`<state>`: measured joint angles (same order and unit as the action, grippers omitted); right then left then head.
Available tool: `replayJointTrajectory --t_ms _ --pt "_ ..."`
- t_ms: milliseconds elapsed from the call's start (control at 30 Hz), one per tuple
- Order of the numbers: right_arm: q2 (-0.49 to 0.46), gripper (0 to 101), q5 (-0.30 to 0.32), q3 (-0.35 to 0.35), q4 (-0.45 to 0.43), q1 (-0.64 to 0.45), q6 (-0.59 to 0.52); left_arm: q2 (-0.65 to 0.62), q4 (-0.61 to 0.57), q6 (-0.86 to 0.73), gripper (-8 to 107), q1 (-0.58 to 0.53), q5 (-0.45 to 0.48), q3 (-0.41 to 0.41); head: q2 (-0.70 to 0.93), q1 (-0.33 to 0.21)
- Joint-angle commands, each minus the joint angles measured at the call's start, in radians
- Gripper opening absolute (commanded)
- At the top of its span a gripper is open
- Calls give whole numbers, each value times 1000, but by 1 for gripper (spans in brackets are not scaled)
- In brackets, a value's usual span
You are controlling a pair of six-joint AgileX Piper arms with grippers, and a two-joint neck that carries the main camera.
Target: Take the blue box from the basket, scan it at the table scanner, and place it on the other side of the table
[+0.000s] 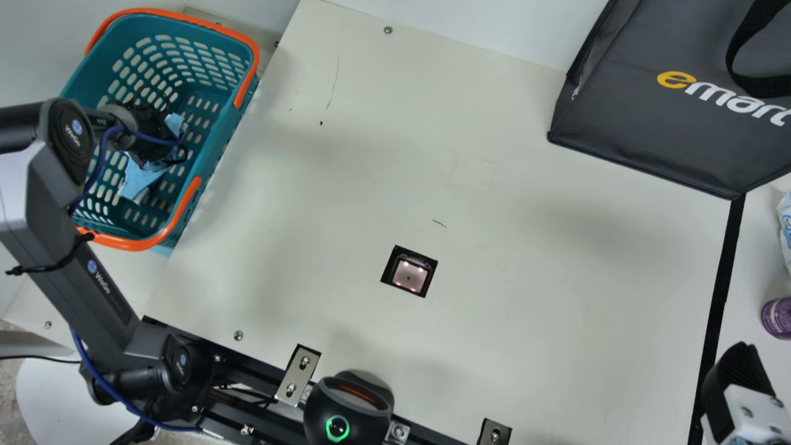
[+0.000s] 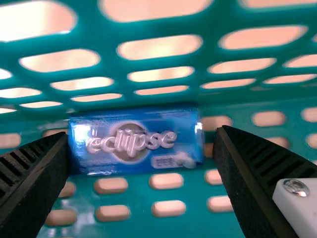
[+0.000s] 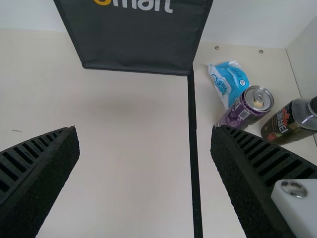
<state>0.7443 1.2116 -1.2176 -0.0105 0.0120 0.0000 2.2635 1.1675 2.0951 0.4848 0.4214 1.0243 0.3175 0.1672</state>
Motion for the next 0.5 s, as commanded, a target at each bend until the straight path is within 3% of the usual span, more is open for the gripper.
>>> replayJointTrajectory --t_ms 0,167,467 --pt "0 95 0 0 0 0 0 6 4 -1 90 3 -6 4 4 -29" --pt "0 95 0 0 0 0 0 19 10 -1 90 10 -10 10 4 -29" --pt "0 95 0 0 1 0 0 13 11 -1 30 12 -18 0 4 -29"
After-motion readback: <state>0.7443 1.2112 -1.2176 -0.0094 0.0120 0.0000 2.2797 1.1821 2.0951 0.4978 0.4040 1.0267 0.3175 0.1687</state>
